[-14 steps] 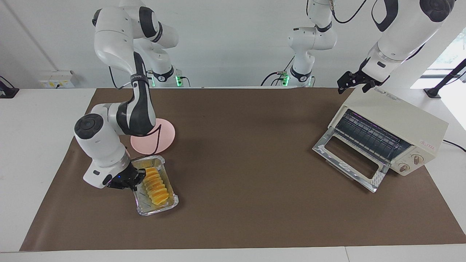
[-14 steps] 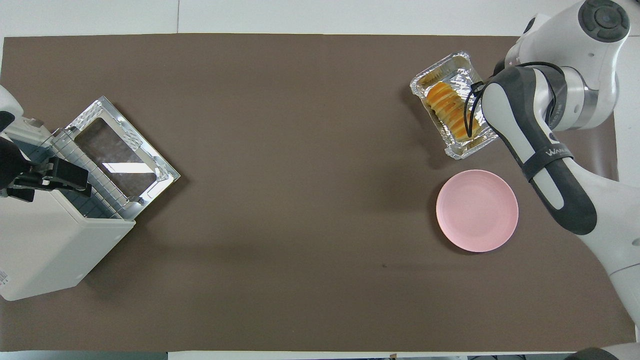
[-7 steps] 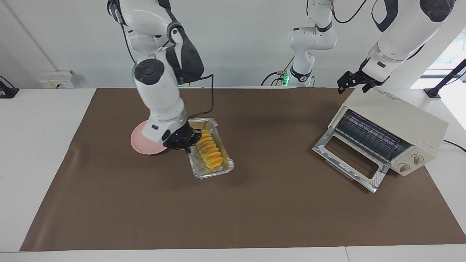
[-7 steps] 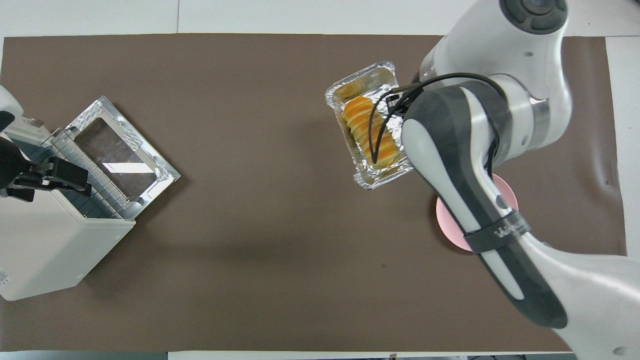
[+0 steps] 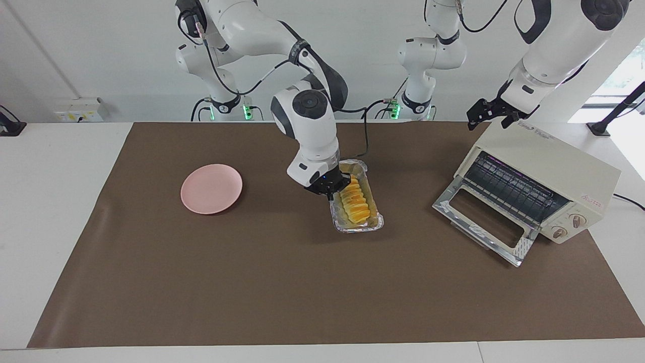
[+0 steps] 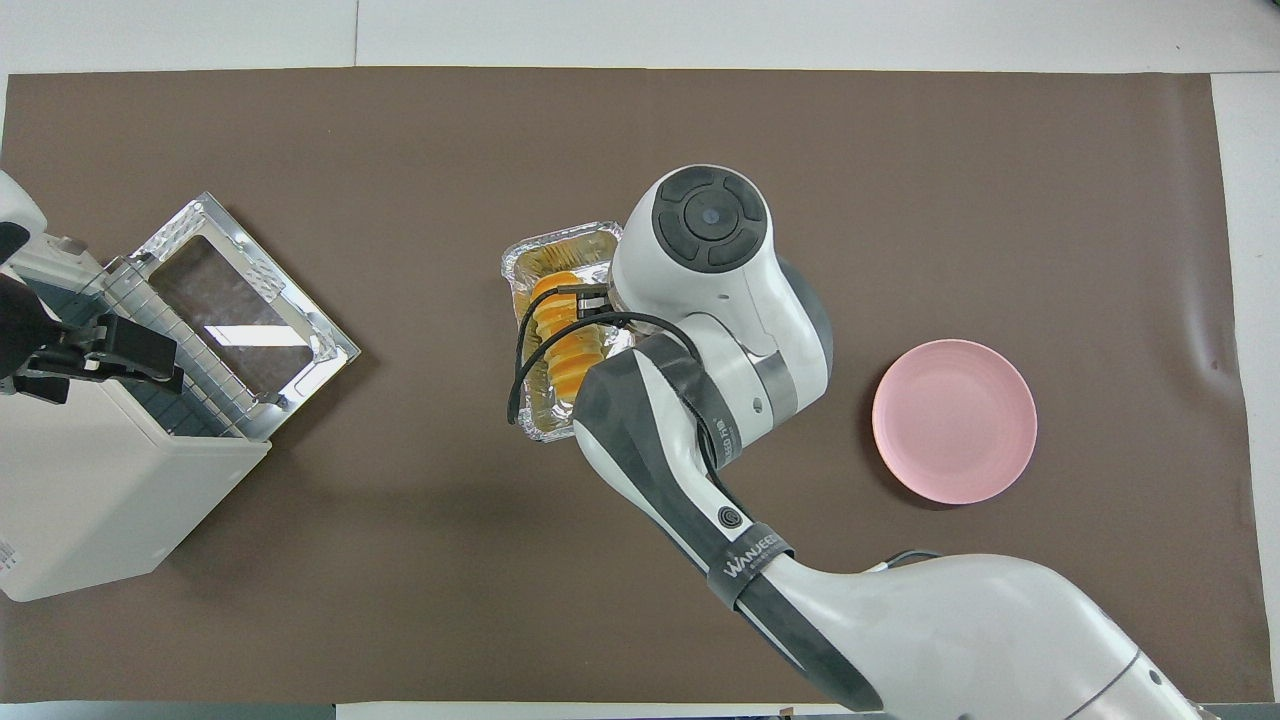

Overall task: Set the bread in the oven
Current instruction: 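Carry the foil tray toward the oven and set it down midway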

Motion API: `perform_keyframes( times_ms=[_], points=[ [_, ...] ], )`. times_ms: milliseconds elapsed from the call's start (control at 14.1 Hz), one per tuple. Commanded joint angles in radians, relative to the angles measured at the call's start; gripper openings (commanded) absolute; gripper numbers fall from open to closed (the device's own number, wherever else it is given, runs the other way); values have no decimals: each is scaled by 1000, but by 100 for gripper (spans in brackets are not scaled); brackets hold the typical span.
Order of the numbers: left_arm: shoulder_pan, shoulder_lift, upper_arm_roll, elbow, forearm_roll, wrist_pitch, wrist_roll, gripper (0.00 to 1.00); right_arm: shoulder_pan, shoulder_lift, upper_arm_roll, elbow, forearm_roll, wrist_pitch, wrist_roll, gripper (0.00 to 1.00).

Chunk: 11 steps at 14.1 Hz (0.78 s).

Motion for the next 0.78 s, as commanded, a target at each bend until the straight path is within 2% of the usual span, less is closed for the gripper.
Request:
perform_keyframes(
  times_ms=[0, 283, 354, 425, 567, 708],
  points=[
    [9, -13, -5, -3, -2, -13, 0, 100, 7, -21, -6, -134, 28, 125, 22, 0],
    [9, -13, -5, -3, -2, -4, 2, 100, 8, -21, -7, -159, 27, 146, 30, 0],
    [9, -13, -11, -5, -2, 13, 3, 100, 8, -21, -7, -159, 27, 146, 31, 17],
    [0, -13, -10, -6, -2, 15, 5, 100, 8, -23, -7, -156, 27, 143, 38, 99],
    [-31, -11, -17, -2, -11, 22, 2, 100, 8, -29, -7, -147, 27, 118, 103, 100],
    [-101, -13, -17, -19, -12, 114, -32, 100, 8, -49, -9, -113, 13, 28, 130, 100]
  ],
)
